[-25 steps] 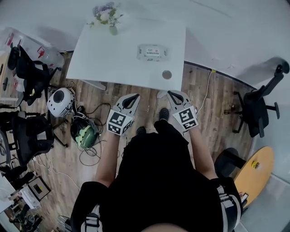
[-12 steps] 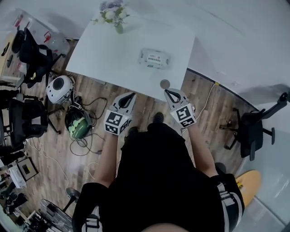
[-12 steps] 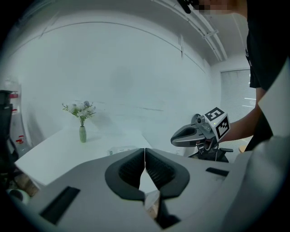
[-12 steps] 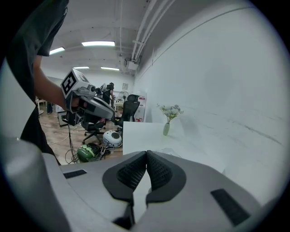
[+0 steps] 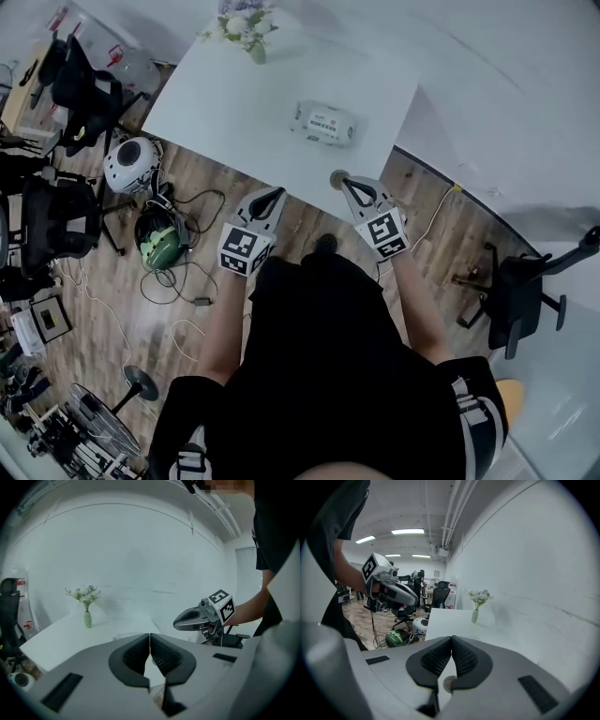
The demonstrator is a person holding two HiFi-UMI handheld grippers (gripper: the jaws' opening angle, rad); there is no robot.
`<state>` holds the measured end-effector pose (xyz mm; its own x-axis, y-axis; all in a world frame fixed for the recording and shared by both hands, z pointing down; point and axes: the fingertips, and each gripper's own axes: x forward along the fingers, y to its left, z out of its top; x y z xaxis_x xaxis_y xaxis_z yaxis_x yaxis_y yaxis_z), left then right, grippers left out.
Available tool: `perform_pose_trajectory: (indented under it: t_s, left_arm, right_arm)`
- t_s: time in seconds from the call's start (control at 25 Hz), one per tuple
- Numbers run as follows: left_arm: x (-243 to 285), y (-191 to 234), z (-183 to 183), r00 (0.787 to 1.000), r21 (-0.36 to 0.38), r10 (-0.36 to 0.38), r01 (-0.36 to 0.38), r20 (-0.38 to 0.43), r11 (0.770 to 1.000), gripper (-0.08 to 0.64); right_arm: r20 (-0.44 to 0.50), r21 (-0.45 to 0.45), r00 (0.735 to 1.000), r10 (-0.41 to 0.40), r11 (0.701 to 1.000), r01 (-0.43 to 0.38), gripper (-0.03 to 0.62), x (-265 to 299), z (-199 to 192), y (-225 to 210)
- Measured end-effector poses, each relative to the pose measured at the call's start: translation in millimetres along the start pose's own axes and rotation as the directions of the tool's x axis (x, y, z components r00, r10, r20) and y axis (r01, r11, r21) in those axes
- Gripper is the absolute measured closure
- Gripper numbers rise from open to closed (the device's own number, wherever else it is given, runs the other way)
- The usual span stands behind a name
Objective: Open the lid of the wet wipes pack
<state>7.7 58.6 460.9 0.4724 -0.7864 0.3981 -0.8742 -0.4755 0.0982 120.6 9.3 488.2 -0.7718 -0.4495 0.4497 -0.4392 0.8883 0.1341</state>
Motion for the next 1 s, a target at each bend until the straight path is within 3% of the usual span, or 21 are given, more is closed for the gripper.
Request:
perform_pose_trajectory:
  t_s: [0.52,1.0]
  left_arm:
    - [23,-4,11,1.0,0.01,-0.016,0.016,0.011,1.0,0.535]
    - [59,41,24,0.993,0.018,-0.117,0.117,-0.002,0.993,0.537]
  right_arm:
    - [-0.004,-0.003,0.999,-0.032,0.999,0.032,0.576,-8,-7,-24]
    - [-0.045,0.009,0.994,-0.098,0.995,0.098,0.575,28,9,-47]
